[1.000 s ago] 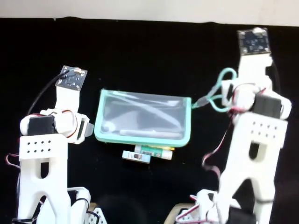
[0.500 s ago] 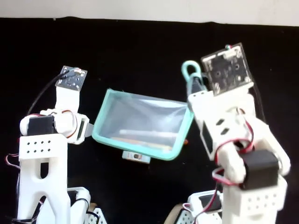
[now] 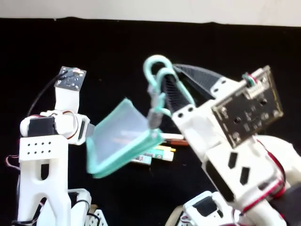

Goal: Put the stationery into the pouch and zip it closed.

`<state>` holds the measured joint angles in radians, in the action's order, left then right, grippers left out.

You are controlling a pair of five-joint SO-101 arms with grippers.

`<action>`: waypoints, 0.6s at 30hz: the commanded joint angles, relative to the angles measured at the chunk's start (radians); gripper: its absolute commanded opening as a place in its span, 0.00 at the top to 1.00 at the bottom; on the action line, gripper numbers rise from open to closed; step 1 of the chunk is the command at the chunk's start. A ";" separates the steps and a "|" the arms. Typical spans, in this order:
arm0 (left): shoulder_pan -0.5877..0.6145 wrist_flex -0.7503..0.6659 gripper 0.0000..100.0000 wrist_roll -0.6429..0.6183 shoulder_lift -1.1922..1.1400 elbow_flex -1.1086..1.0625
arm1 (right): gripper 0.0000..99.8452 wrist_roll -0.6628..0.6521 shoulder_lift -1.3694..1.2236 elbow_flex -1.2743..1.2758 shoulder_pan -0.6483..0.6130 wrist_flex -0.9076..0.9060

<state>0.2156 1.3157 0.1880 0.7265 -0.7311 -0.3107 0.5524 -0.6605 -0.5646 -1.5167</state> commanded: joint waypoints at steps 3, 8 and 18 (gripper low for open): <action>0.012 -0.005 0.77 -0.029 0.004 0.010 | 0.99 -0.014 -0.226 -0.203 -0.102 -0.007; 0.013 -0.029 0.85 -0.031 0.004 0.012 | 0.99 -0.014 -0.420 -0.317 -0.104 -0.001; 0.157 -0.109 0.93 -0.031 0.005 0.087 | 0.99 -0.014 -0.657 -0.437 0.001 0.108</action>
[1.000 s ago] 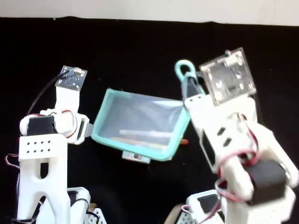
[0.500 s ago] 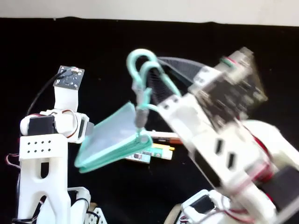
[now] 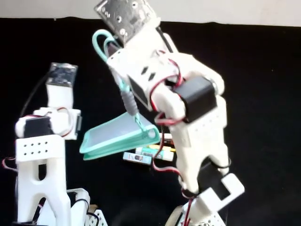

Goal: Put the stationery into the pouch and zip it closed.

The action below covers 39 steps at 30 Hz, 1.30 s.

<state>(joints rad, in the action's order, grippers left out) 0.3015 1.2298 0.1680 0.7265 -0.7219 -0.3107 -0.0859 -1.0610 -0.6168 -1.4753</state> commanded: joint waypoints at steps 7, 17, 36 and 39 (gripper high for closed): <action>0.107 0.063 0.93 -0.061 0.005 0.344 | 0.99 -0.008 -0.134 -0.038 0.111 0.176; 0.105 0.325 0.93 -0.061 0.007 0.671 | 0.99 -0.006 -0.160 -0.041 0.113 0.277; -0.260 0.539 0.99 -0.035 0.243 0.679 | 0.99 -0.006 -0.160 -0.039 0.116 0.318; -0.285 0.539 0.99 0.011 0.320 0.631 | 0.99 -0.006 -0.160 -0.038 0.116 0.318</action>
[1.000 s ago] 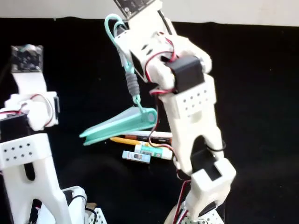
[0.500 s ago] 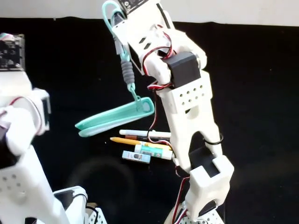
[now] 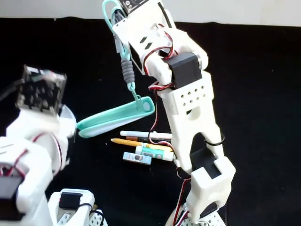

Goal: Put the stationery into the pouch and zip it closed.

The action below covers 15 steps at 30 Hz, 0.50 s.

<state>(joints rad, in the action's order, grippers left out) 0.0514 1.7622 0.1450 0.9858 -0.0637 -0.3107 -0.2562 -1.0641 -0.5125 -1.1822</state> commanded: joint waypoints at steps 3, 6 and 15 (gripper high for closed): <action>-0.074 0.006 0.99 0.046 0.136 -0.070 | 0.99 -0.006 0.008 -0.028 0.012 0.025; -0.114 0.006 0.99 0.046 0.196 -0.131 | 0.99 -0.006 0.005 -0.028 0.013 0.025; -0.209 0.006 0.99 0.089 0.321 -0.332 | 0.99 -0.006 0.005 -0.027 0.013 0.022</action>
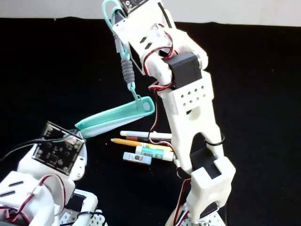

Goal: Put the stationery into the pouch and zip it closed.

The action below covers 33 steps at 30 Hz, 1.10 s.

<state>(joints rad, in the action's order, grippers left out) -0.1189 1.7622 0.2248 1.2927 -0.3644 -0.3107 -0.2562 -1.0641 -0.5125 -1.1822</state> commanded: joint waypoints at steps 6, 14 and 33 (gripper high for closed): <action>-0.074 -0.034 0.99 0.051 0.018 -0.137 | 0.99 -0.006 0.005 -0.027 0.013 -0.027; -0.071 -0.235 0.99 0.057 0.018 -0.317 | 0.99 -0.006 0.012 -0.038 0.012 -0.131; 0.124 -0.497 0.99 0.060 0.015 -0.421 | 0.99 -0.006 0.143 -0.157 0.005 -0.401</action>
<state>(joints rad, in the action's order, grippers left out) -0.0100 1.3234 0.2785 1.3065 -0.7541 -0.3107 -0.1841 -1.1868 -0.5125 -1.5597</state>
